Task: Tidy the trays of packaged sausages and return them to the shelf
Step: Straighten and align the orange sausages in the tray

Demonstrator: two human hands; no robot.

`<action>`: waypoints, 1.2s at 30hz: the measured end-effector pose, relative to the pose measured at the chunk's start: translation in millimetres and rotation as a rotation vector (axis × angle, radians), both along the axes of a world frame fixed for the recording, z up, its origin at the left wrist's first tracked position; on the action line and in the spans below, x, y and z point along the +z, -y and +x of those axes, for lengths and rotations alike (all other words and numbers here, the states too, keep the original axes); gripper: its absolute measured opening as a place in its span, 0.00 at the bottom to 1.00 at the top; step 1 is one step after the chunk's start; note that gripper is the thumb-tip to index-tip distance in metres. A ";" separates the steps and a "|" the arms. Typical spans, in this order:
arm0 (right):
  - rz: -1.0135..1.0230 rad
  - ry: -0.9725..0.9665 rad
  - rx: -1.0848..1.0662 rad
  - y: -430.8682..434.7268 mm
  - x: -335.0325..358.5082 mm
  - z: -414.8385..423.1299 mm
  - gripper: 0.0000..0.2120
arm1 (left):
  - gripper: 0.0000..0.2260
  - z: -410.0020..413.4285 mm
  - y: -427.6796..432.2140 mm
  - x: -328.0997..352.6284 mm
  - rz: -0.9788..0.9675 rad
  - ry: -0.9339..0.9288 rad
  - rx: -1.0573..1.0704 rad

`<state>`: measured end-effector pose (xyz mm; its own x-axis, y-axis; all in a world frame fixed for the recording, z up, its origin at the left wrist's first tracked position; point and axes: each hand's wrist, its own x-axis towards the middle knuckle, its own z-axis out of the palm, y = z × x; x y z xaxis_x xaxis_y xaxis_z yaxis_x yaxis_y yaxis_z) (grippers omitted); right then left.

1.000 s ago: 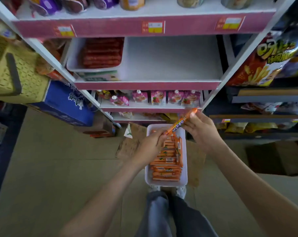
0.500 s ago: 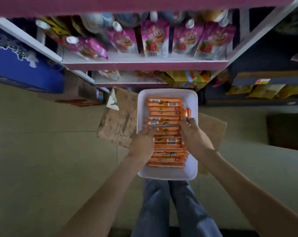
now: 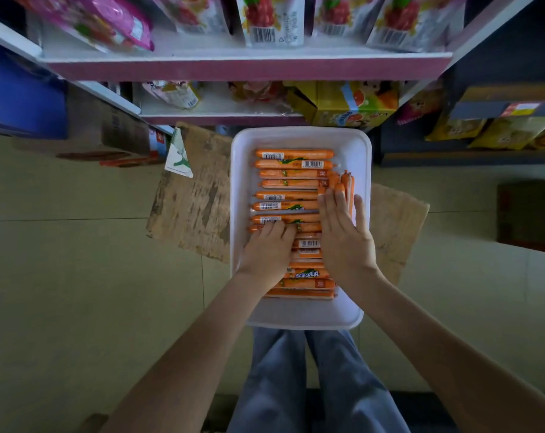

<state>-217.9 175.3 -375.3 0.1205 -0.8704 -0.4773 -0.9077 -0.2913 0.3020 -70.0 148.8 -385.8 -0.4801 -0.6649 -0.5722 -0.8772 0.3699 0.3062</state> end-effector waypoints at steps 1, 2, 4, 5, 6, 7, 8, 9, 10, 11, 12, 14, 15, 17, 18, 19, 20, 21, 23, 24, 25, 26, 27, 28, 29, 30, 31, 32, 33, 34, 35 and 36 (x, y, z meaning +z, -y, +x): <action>0.000 0.030 0.013 -0.8 -0.4 -0.8 0.32 | 0.19 0.1 -0.4 0.4 -0.005 0.014 -0.036; 0.017 0.069 0.025 -0.8 -0.5 -1.6 0.33 | 0.19 0.0 0.2 0.4 -0.010 0.031 -0.058; 0.035 0.094 0.029 0.4 0.4 -2.8 0.32 | 0.16 -1.9 5.8 4.7 -0.013 0.058 -0.070; 0.024 0.094 0.017 0.8 0.2 -3.2 0.31 | 0.15 -3.6 8.4 7.1 -0.020 0.069 -0.084; 0.008 0.108 -0.005 1.4 -1.3 -4.1 0.29 | 0.14 -6.4 11.7 10.2 -0.021 0.086 -0.097; -0.017 0.138 -0.027 1.7 -2.9 -4.6 0.27 | 0.14 -7.6 14.6 13.0 -0.020 0.101 -0.098; -0.050 0.172 -0.046 2.1 -4.5 -4.7 0.25 | 0.14 -8.1 16.7 16.1 -0.025 0.124 -0.092; -0.086 0.205 -0.062 2.6 -5.3 -4.8 0.24 | 0.15 -9.1 17.5 18.8 -0.029 0.131 -0.081; -0.117 0.241 -0.077 3.2 -5.7 -4.8 0.23 | 0.15 -11.5 18.4 23.3 -0.018 0.127 -0.053; -0.139 0.283 -0.094 3.8 -5.4 -5.7 0.22 | 0.16 -13.1 19.0 26.6 -0.028 0.110 -0.034; -0.157 0.324 -0.110 4.2 -4.6 -7.2 0.20 | 0.18 -13.3 18.9 27.0 -0.064 0.086 -0.020; -0.176 0.390 -0.121 5.4 -2.7 -12.4 0.17 | 0.20 -12.1 19.5 31.4 -0.140 0.060 0.010; -0.184 0.413 -0.123 5.4 -1.6 -14.8 0.15 | 0.20 -11.2 20.0 35.4 -0.155 0.049 0.021; -0.181 0.443 -0.119 6.2 1.0 -19.3 0.16 | 0.19 -8.2 20.5 45.4 -0.148 0.011 0.032; -0.152 0.443 -0.120 7.9 3.6 -20.9 0.17 | 0.18 -6.1 21.0 49.3 -0.151 0.006 0.020; -0.093 0.426 -0.120 9.7 7.3 -22.1 0.19 | 0.17 -3.5 21.9 52.8 -0.158 0.010 0.009; -0.018 0.399 -0.115 11.1 10.9 -22.2 0.21 | 0.16 -0.7 22.8 56.6 -0.155 0.028 0.002; 0.048 0.374 -0.119 11.8 13.4 -21.7 0.23 | 0.15 2.4 23.2 59.7 -0.150 0.045 0.007; 0.066 0.388 -0.153 11.7 16.9 -21.3 0.23 | 0.13 8.2 23.2 66.1 -0.137 0.053 0.057; 0.044 0.442 -0.195 12.0 19.4 -21.7 0.20 | 0.13 11.3 23.5 71.5 -0.114 0.027 0.111; -0.005 0.539 -0.260 12.8 24.7 -21.0 0.18 | 0.13 13.8 23.6 77.7 -0.077 -0.023 0.182; -0.027 0.691 -0.363 14.2 32.9 -20.1 0.17 | 0.13 15.9 24.1 85.0 -0.039 -0.088 0.265; 0.011 0.905 -0.514 17.3 47.5 -19.8 0.18 | 0.14 17.1 25.2 92.3 0.000 -0.155 0.341; 0.090 1.142 -0.681 21.1 66.8 -18.9 0.19 | 0.14 17.0 27.3 102.1 0.028 -0.216 0.393; 0.149 1.311 -0.802 25.4 89.2 -17.8 0.20 | 0.15 15.9 29.3 113.5 0.047 -0.269 0.428; 0.130 1.406 -0.856 30.2 113.2 -16.4 0.19 | 0.14 14.0 31.5 127.1 0.063 -0.323 0.450; 0.058 1.425 -0.851 35.2 137.7 -15.2 0.17 | 0.13 11.7 34.2 142.5 0.074 -0.378 0.464; -0.019 1.428 -0.836 40.5 162.2 -15.5 0.14 | 0.12 8.4 37.7 159.6 0.078 -0.430 0.469; -0.091 1.430 -0.824 45.6 186.5 -16.1 0.13 | 0.11 5.4 41.6 177.2 0.074 -0.471 0.468; -0.140 1.447 -0.819 51.1 212.0 -16.4 0.12 | 0.11 2.1 45.8 196.9 0.069 -0.500 0.466; -0.175 1.471 -0.811 55.7 237.0 -16.9 0.12 | 0.12 -1.0 50.1 217.2 0.055 -0.521 0.458; -0.198 1.494 -0.806 59.6 261.7 -17.6 0.11 | 0.12 -3.9 54.3 237.8 0.024 -0.538 0.440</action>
<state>-235.5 115.7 -113.7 -0.1377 -0.9581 -0.2513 -0.3010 0.2822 -0.9109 -74.0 94.4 -148.0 -0.3901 -0.8529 -0.3471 -0.6680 0.0027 0.7441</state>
